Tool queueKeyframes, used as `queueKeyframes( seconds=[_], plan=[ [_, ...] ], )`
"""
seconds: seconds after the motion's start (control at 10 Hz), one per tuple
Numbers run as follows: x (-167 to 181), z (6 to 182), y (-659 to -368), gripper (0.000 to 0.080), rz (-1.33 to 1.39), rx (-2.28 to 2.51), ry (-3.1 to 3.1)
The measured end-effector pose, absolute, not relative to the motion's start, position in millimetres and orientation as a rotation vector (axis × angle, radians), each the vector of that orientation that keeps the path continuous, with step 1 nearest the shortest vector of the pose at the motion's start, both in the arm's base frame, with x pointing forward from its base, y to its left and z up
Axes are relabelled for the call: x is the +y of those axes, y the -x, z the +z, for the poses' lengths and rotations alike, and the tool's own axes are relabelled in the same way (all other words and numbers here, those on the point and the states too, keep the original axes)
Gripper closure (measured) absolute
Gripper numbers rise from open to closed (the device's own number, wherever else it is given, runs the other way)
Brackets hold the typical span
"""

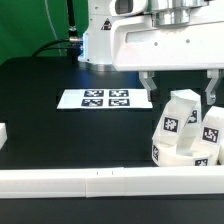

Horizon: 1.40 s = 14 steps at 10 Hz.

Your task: Assemble stool

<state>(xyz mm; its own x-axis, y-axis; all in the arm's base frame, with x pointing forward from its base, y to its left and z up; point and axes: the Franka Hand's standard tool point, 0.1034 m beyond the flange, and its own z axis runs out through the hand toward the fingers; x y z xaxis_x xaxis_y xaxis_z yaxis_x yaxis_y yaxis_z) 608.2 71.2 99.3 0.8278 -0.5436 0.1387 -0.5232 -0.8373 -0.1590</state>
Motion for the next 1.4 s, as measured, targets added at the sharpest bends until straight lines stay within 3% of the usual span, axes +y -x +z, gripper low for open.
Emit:
queueKeyframes(
  seconds=[0.7, 1.1, 1.4],
  plan=[
    [73.7, 99.3, -605.7, 0.0151, -0.299, 0.137, 3.082],
    [76.7, 98.5, -603.8, 0.0151, -0.269, 0.109, 3.094],
    [71.2, 99.5, -603.1, 0.0151, -0.075, 0.063, 3.085]
  ],
)
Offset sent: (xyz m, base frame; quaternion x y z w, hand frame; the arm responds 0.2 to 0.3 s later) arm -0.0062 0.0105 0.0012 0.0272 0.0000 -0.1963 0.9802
